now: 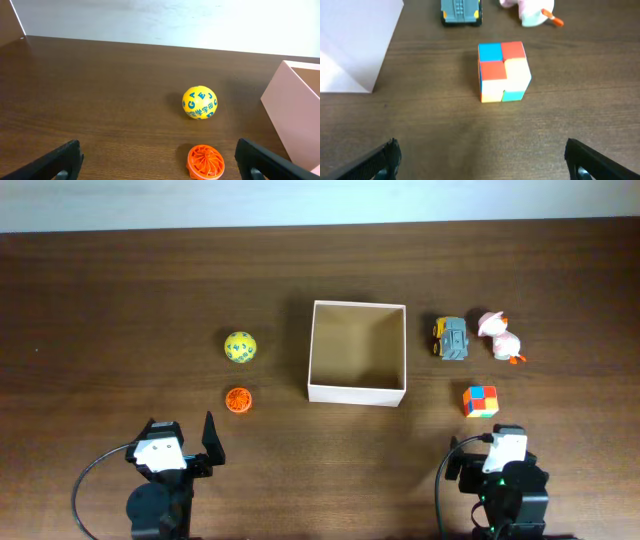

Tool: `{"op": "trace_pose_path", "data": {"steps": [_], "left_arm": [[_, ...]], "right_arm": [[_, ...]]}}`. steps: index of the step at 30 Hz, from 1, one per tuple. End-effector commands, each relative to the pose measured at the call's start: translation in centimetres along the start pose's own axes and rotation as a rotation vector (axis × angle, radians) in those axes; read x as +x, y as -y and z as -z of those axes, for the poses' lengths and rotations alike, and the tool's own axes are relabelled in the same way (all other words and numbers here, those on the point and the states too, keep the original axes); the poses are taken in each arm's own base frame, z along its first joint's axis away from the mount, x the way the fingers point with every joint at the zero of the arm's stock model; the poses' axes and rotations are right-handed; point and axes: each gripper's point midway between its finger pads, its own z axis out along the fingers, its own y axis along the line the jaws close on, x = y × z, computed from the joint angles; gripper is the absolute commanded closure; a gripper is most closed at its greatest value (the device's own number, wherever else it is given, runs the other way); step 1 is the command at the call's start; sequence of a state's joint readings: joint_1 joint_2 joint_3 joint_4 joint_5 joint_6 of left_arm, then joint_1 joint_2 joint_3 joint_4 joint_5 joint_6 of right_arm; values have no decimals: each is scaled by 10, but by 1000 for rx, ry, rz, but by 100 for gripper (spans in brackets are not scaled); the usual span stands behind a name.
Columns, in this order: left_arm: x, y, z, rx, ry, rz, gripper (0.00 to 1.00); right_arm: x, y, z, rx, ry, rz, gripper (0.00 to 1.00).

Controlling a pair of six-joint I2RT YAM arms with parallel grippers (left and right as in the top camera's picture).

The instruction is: Pack container

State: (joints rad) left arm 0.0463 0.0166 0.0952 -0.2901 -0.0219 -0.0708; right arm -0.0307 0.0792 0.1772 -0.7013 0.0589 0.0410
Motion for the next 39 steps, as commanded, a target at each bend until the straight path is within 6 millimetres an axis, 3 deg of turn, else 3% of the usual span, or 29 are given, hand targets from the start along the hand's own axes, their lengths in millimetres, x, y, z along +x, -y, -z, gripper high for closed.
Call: {"op": "trace_pose_path", "data": {"steps": [1, 5, 10, 14, 18, 22, 29, 35, 39], "left_arm": [[-1, 1, 0, 6, 10, -12, 1], [0, 1, 0, 5, 8, -12, 1], [-5, 0, 1, -1, 1, 10, 1], [-16, 1, 1, -5, -59, 9, 1], [-31, 2, -7, -13, -156, 8, 1], [-57, 5, -25, -24, -287, 35, 1], [-92, 24, -70, 41, -558, 54, 1], [-115, 31, -112, 62, -618, 65, 1], [-112, 28, -126, 52, -642, 70, 1]], "right_arm": [[-3, -2, -1, -7, 23, 8, 1], [-22, -7, 0, -37, 96, -19, 1], [-55, -24, 7, -168, 212, -287, 1], [-76, -47, 19, -315, 270, -280, 1], [-79, -48, 26, -313, 219, -283, 1], [-95, -47, 38, -289, 130, -256, 1], [-162, -46, 50, -243, -37, -134, 1], [-220, -39, 30, -170, -236, -18, 1], [-242, -46, 4, -189, -353, -26, 1]]}}
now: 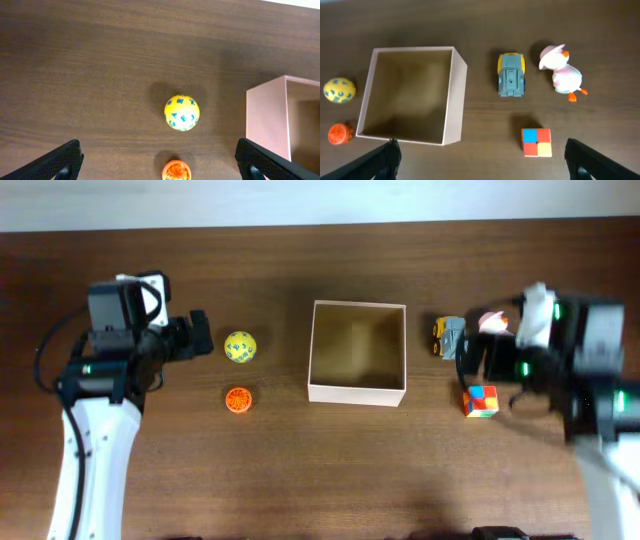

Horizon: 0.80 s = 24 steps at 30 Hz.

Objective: Pack container
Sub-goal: 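Reach the right gripper to the grey-yellow toy truck and grasp it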

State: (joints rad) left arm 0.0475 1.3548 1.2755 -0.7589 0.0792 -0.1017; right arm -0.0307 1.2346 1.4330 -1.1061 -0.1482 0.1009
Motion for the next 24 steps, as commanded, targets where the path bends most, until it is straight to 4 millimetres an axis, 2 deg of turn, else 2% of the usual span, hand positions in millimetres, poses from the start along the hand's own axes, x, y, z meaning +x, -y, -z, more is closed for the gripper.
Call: {"op": "trace_pose_path", "data": {"steps": [1, 5, 8, 12, 15, 17, 24], "left_arm": [[-4, -2, -7, 12, -18, 22, 1], [2, -14, -17, -11, -55, 48, 1], [4, -28, -24, -34, -71, 75, 1], [11, -43, -36, -58, -108, 106, 1], [17, -50, -46, -67, -140, 119, 1], [20, -50, -50, -68, -153, 121, 1], [23, -51, -57, -69, -169, 123, 1]], "right_arm": [[-24, 1, -21, 11, -59, 39, 1], [-31, 15, -76, 43, -147, 21, 1], [-21, 23, -122, 50, -237, 8, 1], [-5, 36, -175, 69, -328, -12, 0], [5, 55, -201, 153, -366, -42, 2], [11, 63, -212, 190, -385, -51, 4], [32, 68, -238, 193, -460, -58, 10]]}}
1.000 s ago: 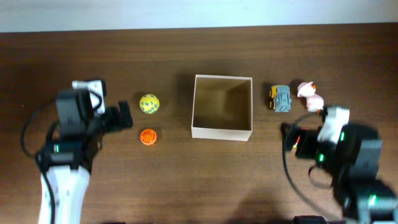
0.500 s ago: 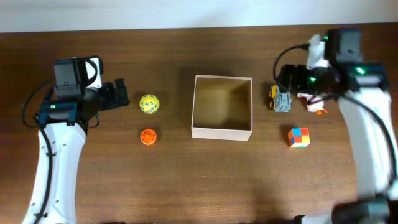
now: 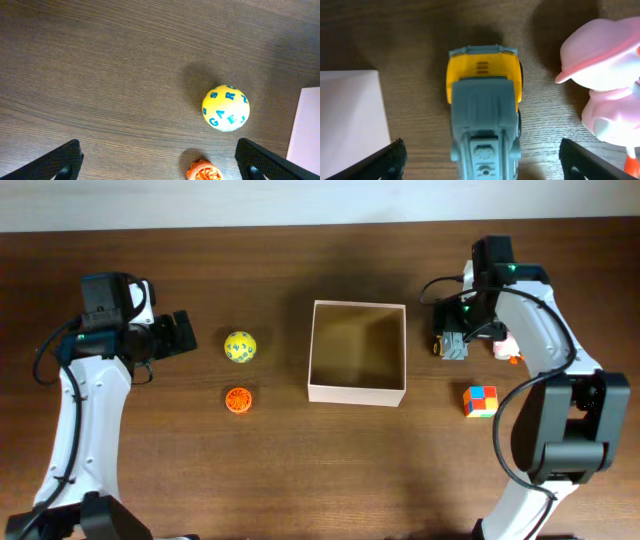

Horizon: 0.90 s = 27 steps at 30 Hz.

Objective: Pack container
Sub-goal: 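Reach the right gripper to the grey-yellow toy truck and grasp it, then carry the truck into the box with the right gripper and release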

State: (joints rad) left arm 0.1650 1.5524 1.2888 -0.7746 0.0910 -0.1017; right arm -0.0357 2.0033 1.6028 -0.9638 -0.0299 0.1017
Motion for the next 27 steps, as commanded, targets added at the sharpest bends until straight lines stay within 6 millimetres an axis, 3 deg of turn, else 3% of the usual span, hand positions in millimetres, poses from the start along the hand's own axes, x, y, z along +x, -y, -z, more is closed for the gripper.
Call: {"op": "trace_pose_path", "data": {"steps": [1, 7, 10, 14, 17, 21, 24, 27], "left_arm": [[-7, 1, 2, 10, 14, 11, 1], [-7, 1, 2, 10, 14, 11, 1], [-7, 1, 2, 10, 14, 11, 1], [-7, 1, 2, 10, 14, 11, 1], [-7, 1, 2, 10, 14, 11, 1], [-7, 1, 2, 10, 14, 11, 1], [-7, 1, 2, 10, 14, 11, 1], [-7, 1, 2, 10, 14, 11, 1]], "right_arm": [[2, 7, -16, 26, -33, -17, 12], [11, 4, -35, 14, -91, -17, 28], [13, 5, -36, 15, -100, -23, 53], [10, 4, -25, 16, -79, -48, 57], [1, 3, 0, 11, -18, -53, 58], [-7, -7, 61, -14, 99, -70, 58], [3, -28, 114, -57, 170, -66, 58], [20, -54, 153, -94, 223, -37, 59]]}}
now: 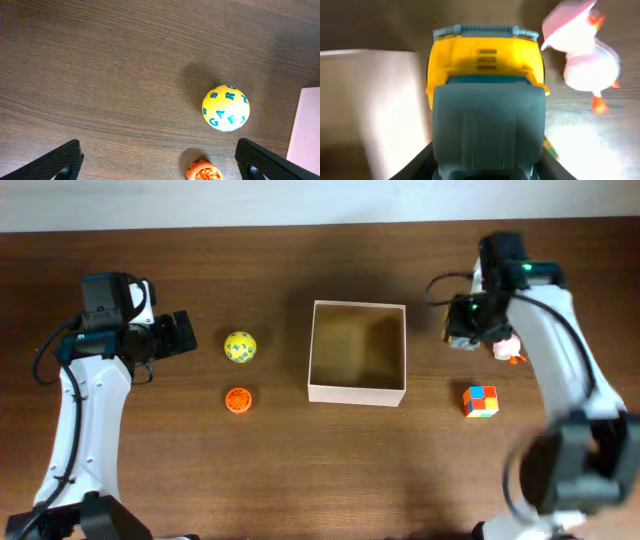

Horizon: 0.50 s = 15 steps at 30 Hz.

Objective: Pack container
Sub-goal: 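Carry the truck into the box with the right gripper and release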

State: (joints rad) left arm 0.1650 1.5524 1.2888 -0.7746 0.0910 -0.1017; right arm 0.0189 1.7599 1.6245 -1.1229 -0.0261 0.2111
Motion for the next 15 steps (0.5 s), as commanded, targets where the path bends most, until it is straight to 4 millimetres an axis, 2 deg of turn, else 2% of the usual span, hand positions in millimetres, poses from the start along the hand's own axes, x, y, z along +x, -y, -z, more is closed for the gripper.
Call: {"op": "trace_pose_path", "data": {"steps": [1, 4, 7, 10, 15], "left_arm": [[-7, 1, 2, 10, 14, 11, 1], [-7, 1, 2, 10, 14, 11, 1], [-7, 1, 2, 10, 14, 11, 1], [-7, 1, 2, 10, 14, 11, 1], [-7, 1, 2, 10, 14, 11, 1]], "right_arm": [[6, -44, 66, -90, 132, 25, 59], [22, -79, 84, -144, 149, 56, 59], [33, -109, 80, -161, 145, 90, 59], [37, -124, 56, -102, 139, 76, 59], [43, -147, -8, -65, 66, 112, 59]]}}
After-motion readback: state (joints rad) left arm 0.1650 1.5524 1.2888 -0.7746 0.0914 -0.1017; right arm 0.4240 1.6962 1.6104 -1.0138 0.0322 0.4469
